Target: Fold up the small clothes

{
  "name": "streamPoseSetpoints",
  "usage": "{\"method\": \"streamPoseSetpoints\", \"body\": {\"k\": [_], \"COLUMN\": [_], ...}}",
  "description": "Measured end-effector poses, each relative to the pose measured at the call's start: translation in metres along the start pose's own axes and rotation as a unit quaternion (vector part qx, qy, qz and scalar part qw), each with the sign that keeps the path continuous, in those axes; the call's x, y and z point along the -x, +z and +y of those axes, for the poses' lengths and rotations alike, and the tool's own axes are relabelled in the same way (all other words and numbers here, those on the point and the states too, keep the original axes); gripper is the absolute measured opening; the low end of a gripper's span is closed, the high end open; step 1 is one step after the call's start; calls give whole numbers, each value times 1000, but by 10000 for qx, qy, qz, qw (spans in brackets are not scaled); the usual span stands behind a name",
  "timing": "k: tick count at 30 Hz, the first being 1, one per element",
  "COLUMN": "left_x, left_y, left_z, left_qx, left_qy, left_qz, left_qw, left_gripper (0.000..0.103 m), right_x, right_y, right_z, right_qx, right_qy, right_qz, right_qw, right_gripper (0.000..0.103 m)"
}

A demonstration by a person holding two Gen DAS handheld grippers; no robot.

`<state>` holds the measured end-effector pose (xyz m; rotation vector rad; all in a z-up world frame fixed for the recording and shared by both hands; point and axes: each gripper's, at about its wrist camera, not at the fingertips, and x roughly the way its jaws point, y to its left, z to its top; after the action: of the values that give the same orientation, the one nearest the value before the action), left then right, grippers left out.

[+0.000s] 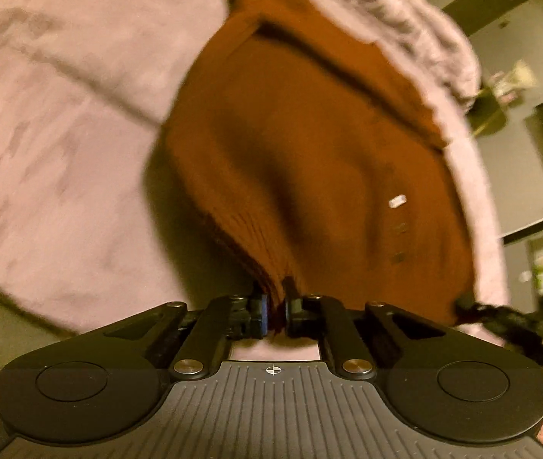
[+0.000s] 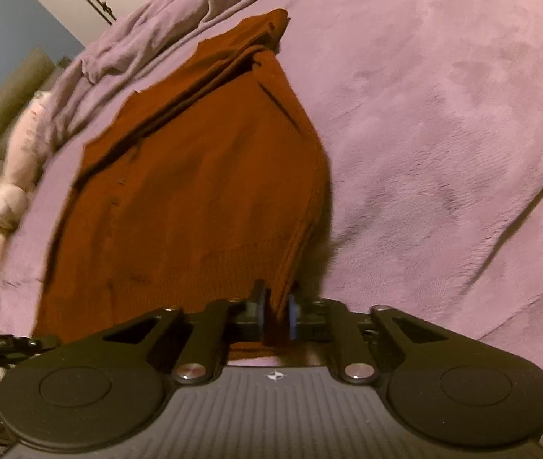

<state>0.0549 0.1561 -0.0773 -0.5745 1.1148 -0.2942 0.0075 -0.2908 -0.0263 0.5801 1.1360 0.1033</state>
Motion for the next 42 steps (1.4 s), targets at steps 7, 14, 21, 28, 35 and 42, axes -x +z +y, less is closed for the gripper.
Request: {"method": "streamPoseSetpoints", "body": {"k": [7,14,21,28,35,42], "left_x": [29,17,-4,-34,-66,-66], "left_y": [53,123,129,58,47,54], "left_z": [-40,-56,-55,-84,-87,-84], "left_qx": [-522,-618,-1375,-3826,-3905,-3924], "left_qy": [-267,611,717,834,907,767], "left_qz": [-874,-1909,-1442,-480,26,128], "left_qw": [9944,9778,9773,9189,9161,9165], "left_gripper": [8,7,49,85,81,50], "right_x": [9,-14,-40,-43,-55,-80], "right_y": [49,114,144,105,80,80], "right_z": [21,70,82,82,91,102], "right_qx": [-95,589,1070,2686,3565,4290], "right_qy": [508,67,-487,-351,-653,-798], "right_qz": [-486,-1193,-1355,-625,-246,210], "right_qw": [9975,9911,9838,9606,9317,8995], "right_gripper": [6,6,28,48,53,69]}}
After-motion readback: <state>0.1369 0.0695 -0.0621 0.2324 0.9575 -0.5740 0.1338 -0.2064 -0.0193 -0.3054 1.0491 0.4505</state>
